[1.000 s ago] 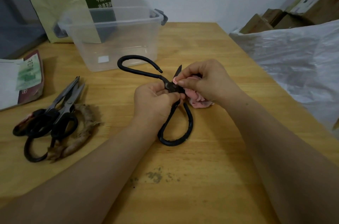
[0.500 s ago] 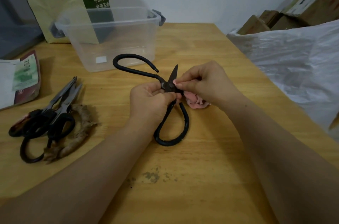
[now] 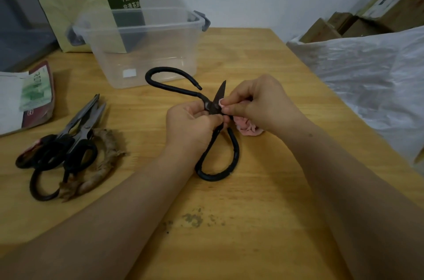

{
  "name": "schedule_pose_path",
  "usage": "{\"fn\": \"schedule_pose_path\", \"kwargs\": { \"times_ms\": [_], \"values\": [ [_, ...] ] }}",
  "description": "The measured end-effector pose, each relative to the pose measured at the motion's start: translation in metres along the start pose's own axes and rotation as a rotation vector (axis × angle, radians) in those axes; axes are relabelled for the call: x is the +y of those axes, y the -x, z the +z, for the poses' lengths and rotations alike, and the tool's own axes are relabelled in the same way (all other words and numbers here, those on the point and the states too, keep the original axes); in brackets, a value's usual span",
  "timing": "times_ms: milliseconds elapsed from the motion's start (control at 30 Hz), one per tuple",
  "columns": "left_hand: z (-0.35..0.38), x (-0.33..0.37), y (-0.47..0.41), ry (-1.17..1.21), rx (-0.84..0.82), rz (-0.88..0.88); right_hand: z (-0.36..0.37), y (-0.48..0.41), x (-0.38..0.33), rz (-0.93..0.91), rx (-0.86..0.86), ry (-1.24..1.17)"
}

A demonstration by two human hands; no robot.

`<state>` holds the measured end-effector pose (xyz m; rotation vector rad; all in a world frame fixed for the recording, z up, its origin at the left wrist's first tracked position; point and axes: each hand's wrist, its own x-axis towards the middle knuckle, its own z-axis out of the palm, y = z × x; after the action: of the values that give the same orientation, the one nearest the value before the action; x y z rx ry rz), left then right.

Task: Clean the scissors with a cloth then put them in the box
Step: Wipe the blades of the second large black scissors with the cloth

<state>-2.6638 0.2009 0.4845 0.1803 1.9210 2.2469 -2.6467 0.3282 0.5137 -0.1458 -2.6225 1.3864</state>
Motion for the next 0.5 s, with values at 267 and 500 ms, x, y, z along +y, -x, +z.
{"fn": "schedule_pose_path", "kwargs": {
  "times_ms": [267, 500],
  "values": [
    [0.001, 0.000, -0.002, 0.001, -0.016, 0.014, -0.006, -0.006, 0.009, -0.139, 0.173, 0.067],
    [0.000, -0.001, -0.003, -0.021, -0.012, 0.006, 0.005, -0.006, 0.005, -0.107, 0.081, 0.057]
  ]
}}
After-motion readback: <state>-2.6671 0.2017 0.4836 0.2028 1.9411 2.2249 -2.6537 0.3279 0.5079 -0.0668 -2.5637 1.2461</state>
